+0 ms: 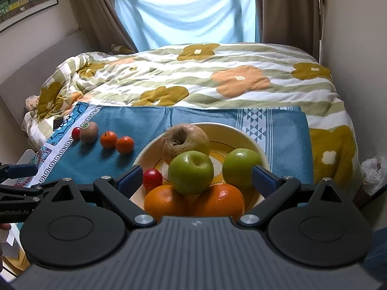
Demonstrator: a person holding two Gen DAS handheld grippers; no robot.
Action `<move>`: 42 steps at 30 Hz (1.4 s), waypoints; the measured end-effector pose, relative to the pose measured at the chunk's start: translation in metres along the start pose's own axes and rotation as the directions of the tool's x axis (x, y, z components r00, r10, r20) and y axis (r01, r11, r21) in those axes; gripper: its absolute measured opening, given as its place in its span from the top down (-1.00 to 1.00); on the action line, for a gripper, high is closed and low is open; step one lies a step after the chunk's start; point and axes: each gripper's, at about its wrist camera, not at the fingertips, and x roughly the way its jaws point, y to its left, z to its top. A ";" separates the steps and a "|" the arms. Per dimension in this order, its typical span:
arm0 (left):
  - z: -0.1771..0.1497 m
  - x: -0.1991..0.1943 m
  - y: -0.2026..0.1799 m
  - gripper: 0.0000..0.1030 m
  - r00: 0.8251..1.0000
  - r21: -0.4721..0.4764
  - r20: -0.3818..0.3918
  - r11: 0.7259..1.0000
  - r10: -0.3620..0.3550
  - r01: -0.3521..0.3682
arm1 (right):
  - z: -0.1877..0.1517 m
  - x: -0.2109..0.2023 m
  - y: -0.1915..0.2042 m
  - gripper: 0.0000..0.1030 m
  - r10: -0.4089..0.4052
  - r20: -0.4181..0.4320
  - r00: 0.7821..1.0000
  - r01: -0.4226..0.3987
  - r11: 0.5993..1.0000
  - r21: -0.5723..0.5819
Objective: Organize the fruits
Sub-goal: 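Open the left tool to drop the tomato while the right tool releases the green apple, then withdraw both open tools from the bowl toward the kiwi and mandarins, then grasp the brown kiwi with the left tool while the right tool grasps a mandarin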
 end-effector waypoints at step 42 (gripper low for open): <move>0.083 0.146 0.148 -1.00 0.963 0.518 -0.145 0.812 -0.227 0.270 | 0.061 0.138 0.166 -1.00 0.020 -0.141 0.990 -0.058 0.961 -0.271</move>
